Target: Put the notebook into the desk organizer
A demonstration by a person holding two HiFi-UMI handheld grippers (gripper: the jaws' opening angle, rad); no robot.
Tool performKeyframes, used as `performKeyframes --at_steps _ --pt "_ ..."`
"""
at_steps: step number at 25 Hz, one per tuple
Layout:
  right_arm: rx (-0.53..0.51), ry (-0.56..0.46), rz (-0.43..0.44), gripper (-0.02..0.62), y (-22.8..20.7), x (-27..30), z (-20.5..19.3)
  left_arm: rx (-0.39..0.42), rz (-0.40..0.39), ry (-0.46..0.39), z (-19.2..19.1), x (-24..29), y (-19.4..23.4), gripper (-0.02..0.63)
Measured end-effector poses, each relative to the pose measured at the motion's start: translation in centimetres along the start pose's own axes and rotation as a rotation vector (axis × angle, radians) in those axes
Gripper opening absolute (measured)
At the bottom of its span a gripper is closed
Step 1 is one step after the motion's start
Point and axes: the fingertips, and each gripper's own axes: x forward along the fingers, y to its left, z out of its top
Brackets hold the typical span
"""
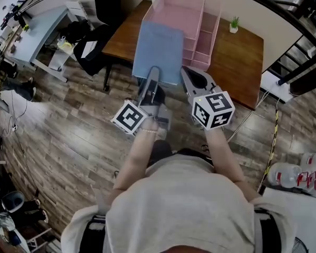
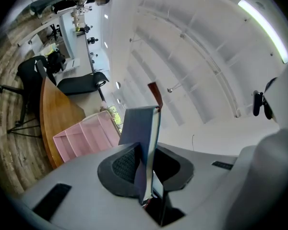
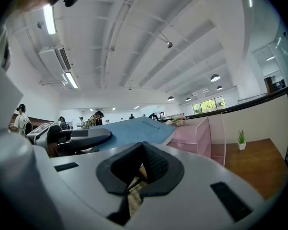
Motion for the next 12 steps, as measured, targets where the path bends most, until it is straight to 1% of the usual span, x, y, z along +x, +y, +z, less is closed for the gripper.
performKeyframes --at_steps 4,10,12 --pt "-0.005 -0.009 -0.033 0.009 -1.1 2.0 0.9 -0.013 -0.018 0.022 1.3 2.5 0.9 0.074" --pt "-0.001 -0.015 -0.106 0.009 -3.5 4.8 1.6 -0.057 -0.040 0.067 2.8 6.8 2.6 0.074" --pt "0.003 -0.016 -0.129 0.009 -4.2 5.7 1.7 -0.081 -0.058 0.081 3.1 8.1 2.9 0.074"
